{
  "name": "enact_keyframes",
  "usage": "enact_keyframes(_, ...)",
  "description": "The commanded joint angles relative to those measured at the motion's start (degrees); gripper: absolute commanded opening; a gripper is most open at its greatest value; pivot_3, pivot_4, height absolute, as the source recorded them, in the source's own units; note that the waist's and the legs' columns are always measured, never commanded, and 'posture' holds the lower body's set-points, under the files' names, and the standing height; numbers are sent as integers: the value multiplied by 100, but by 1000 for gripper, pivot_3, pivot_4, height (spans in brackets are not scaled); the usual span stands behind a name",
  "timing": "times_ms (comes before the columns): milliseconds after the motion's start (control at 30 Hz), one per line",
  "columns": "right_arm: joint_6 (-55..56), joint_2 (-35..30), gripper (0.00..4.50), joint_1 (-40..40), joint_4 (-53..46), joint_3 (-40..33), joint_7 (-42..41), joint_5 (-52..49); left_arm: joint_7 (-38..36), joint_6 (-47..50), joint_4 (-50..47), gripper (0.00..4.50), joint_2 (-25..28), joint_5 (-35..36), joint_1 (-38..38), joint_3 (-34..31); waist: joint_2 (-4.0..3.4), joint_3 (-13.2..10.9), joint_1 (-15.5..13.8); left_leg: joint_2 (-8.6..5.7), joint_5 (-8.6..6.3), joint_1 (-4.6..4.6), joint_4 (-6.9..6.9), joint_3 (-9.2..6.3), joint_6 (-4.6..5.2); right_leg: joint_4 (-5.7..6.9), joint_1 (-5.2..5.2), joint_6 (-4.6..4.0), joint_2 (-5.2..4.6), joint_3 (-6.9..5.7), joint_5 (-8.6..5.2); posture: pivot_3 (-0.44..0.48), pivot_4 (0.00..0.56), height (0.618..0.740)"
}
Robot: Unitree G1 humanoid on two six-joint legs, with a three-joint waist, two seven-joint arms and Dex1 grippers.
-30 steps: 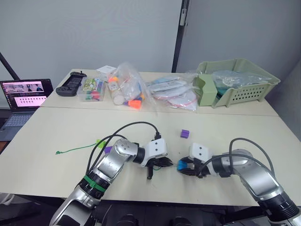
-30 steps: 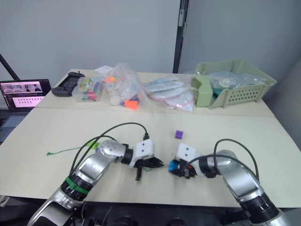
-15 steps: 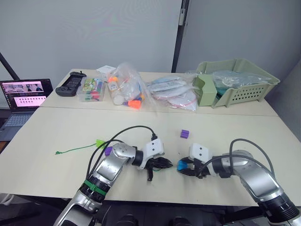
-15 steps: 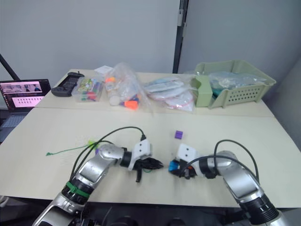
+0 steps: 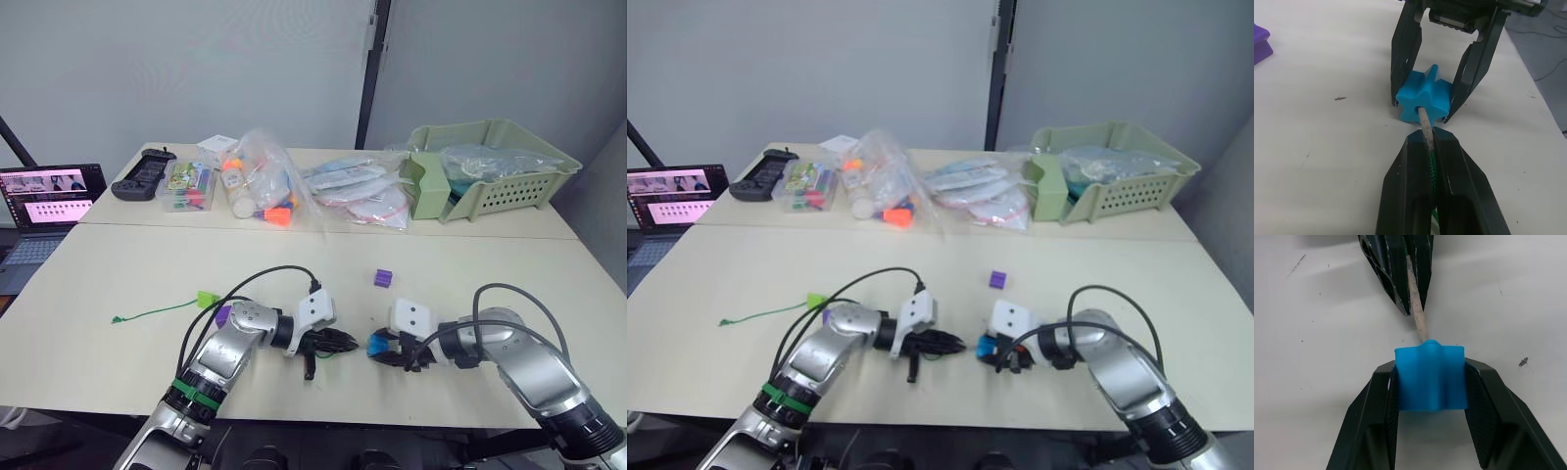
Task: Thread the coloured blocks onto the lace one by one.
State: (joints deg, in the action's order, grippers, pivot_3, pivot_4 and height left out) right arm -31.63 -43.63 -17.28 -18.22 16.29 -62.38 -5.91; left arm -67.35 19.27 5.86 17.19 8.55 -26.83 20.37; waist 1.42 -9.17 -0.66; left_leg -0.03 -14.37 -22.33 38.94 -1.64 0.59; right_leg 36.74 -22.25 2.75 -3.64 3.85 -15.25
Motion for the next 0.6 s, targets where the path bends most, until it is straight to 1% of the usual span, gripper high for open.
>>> enact_keyframes(33, 144, -22, 1361, 18, -132, 265, -146, -11, -366, -501, -68, 0, -276, 356, -41, 140, 0, 0, 1, 0, -1, -1, -1, 0, 1, 0, -1, 0, 0, 0, 0, 0, 150, 740)
enact_keyframes(133, 128, -10, 1361, -35, -121, 219, -193, -66, -517, -1045, 101, 0, -189, 199, 8, 228, 0, 0, 12, 0, -2, -2, -3, 0, 3, -1, -3, 0, 0, 0, 0, 0, 150, 740)
enact_keyframes(300, 141, -20, 1361, -67, -92, 207, -243, -46, -384, -1488, 420, 0, -217, -25, 8, 279, 0, 0, 19, 2, -3, -1, -8, 1, 4, 0, -5, -1, 0, 0, 0, 0, 150, 740)
enact_keyframes(533, 35, 53, 1361, -133, -120, 262, -202, -7, -133, -1220, 148, 0, -412, -270, -111, 519, 0, 0, 2, 0, -3, -2, -6, 2, 4, -2, -4, -1, 0, 0, 0, 0, 150, 740)
enact_keyframes(600, -11, 83, 1361, -143, -127, 290, -179, 11, 12, -861, -11, 0, -516, -286, -198, 539, 0, 0, -9, -1, -2, -2, -3, 1, 4, -2, 0, -1, -1, 0, 0, 0, 150, 740)
